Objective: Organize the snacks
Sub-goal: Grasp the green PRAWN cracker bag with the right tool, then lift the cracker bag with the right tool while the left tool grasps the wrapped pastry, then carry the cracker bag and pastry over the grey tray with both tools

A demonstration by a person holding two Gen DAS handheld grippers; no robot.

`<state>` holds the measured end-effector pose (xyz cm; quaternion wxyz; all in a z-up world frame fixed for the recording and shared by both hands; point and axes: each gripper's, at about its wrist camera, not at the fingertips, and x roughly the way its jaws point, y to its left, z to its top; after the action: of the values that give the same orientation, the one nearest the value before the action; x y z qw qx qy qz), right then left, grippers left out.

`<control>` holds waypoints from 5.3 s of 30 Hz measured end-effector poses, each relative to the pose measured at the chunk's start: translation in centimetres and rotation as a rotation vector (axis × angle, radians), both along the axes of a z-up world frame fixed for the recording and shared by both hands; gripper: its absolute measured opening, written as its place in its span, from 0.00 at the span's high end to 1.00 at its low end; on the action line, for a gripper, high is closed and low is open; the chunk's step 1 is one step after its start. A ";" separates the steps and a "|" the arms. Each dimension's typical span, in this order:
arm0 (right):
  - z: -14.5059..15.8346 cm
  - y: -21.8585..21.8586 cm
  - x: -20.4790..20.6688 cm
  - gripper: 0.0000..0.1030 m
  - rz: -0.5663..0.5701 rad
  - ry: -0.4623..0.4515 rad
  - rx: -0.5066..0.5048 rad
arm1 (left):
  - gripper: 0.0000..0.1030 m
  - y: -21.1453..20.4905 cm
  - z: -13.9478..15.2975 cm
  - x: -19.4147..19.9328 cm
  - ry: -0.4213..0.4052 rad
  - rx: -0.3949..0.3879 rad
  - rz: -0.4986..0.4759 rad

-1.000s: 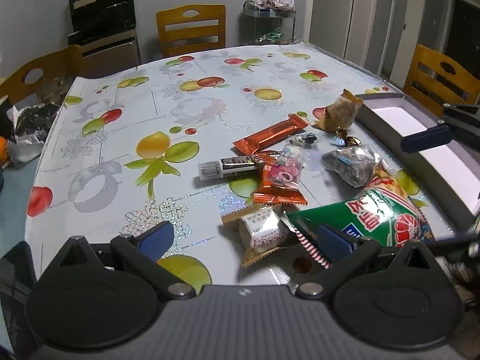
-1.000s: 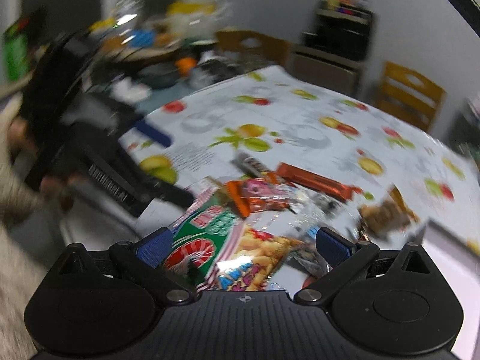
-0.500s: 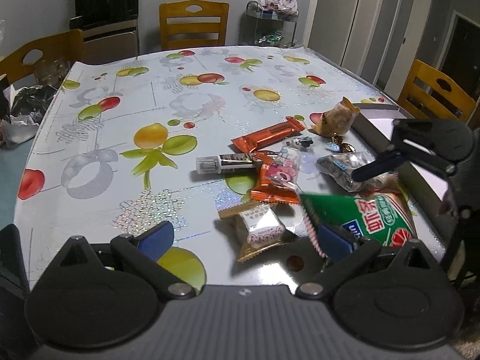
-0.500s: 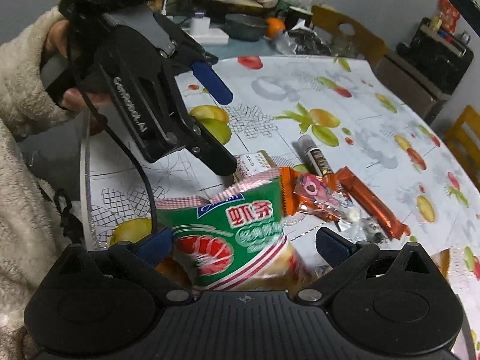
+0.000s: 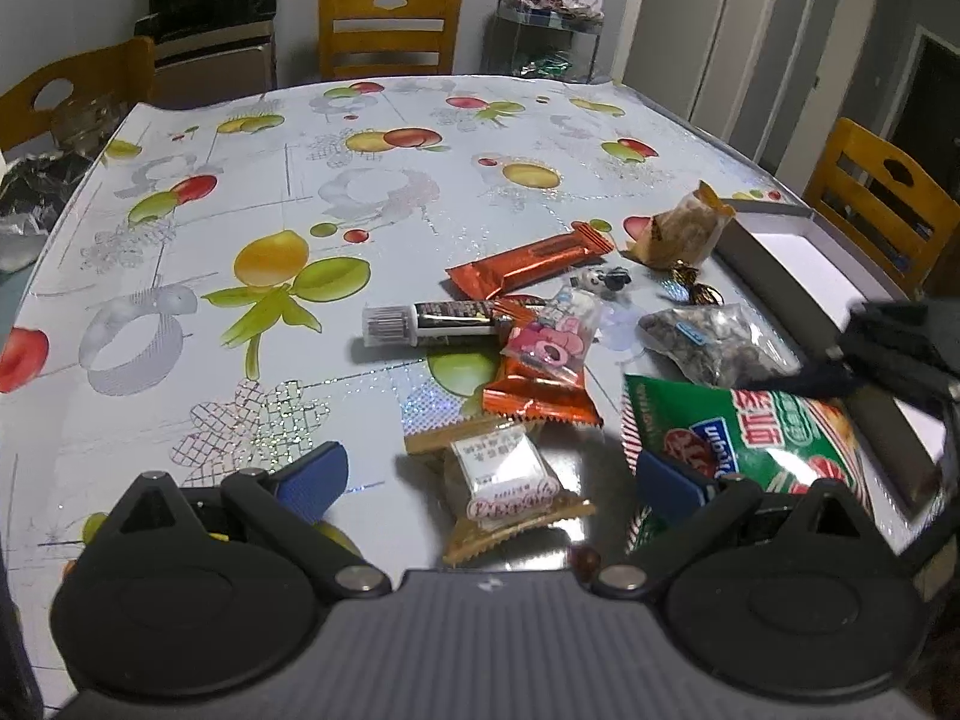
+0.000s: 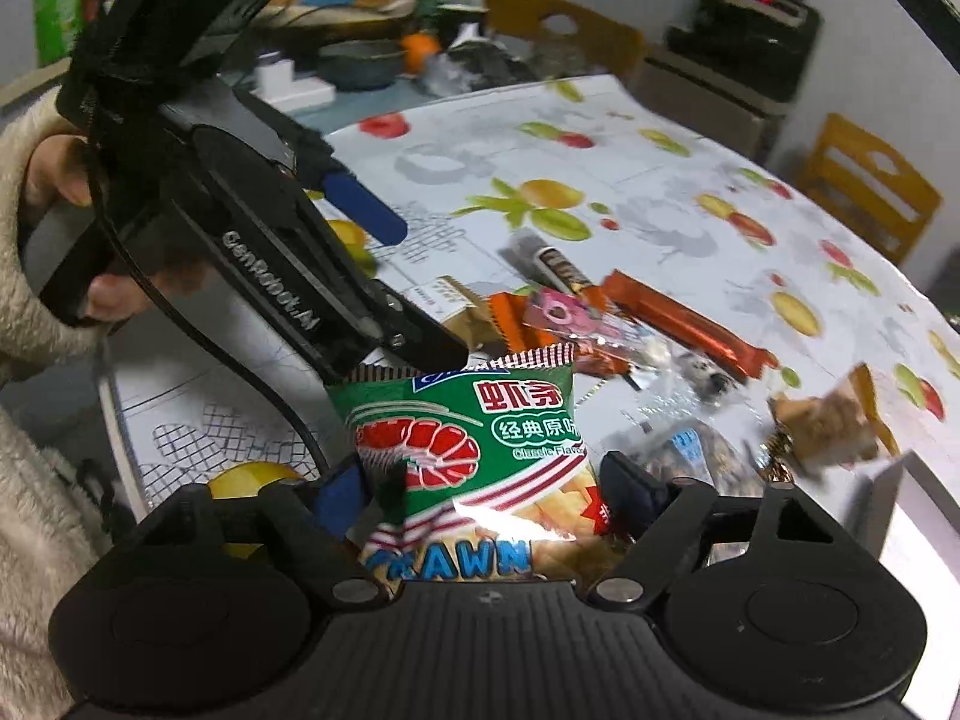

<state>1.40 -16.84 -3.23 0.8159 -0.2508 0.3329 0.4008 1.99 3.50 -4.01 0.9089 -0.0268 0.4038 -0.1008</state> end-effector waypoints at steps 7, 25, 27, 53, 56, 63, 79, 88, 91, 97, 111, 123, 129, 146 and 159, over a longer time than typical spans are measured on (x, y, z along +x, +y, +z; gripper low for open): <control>0.1 -1.6 -0.1 0.35 -0.134 0.032 0.092 | 0.00 1.0 -0.2 0.6 -0.016 -0.025 0.088; 2.5 -4.7 -0.6 0.37 -0.296 -0.027 0.199 | 0.14 0.5 -0.5 0.5 -0.023 -0.019 0.072; 2.5 -5.1 -0.5 0.37 -0.314 -0.029 0.213 | 0.18 0.0 -0.9 0.5 -0.019 0.001 0.068; 2.4 -6.4 -1.0 0.37 -0.323 -0.017 0.240 | 0.58 -1.3 -2.3 -0.8 -0.091 0.074 0.021; 2.5 -6.7 -1.0 0.37 -0.328 -0.022 0.245 | 0.60 -1.5 -2.2 -1.0 -0.098 0.075 0.009; 2.8 -7.2 -0.9 0.37 -0.349 -0.036 0.257 | 0.63 -1.0 -1.0 -1.6 -0.122 0.077 0.017; 3.9 -11.1 -0.1 0.37 -0.450 -0.115 0.304 | 0.66 -1.1 5.0 -3.2 -0.260 0.057 0.027; 3.7 -15.3 0.9 0.37 -0.557 -0.154 0.322 | 0.66 -5.1 6.9 -1.5 -0.284 0.036 -0.044; 3.7 -16.6 1.3 0.37 -0.593 -0.175 0.321 | 0.66 -6.8 7.3 -0.7 -0.288 0.030 -0.067; 3.1 -18.8 1.8 0.37 -0.640 -0.182 0.327 | 0.66 -9.6 8.3 0.5 -0.297 0.019 -0.111; 2.5 -22.4 2.9 0.37 -0.727 -0.192 0.352 | 0.65 -16.2 9.2 3.6 -0.327 0.027 -0.217; 3.0 -23.4 5.5 0.37 -0.783 -0.217 0.342 | 0.65 -22.6 9.2 7.5 -0.339 0.047 -0.291; 2.9 -24.0 6.9 0.37 -0.831 -0.210 0.361 | 0.65 -24.3 9.4 9.5 -0.350 0.035 -0.283; -0.2 -23.8 10.2 0.37 -0.894 -0.135 0.310 | 0.65 -28.0 4.4 14.2 -0.256 0.052 -0.309; -1.1 -23.2 11.2 0.36 -0.917 -0.093 0.264 | 0.65 -29.2 1.0 16.5 -0.180 0.066 -0.314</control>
<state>12.58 -40.03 -4.36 0.9475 0.0100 0.3184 0.0269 18.51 -25.70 -3.05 0.9147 0.0755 0.3233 -0.2303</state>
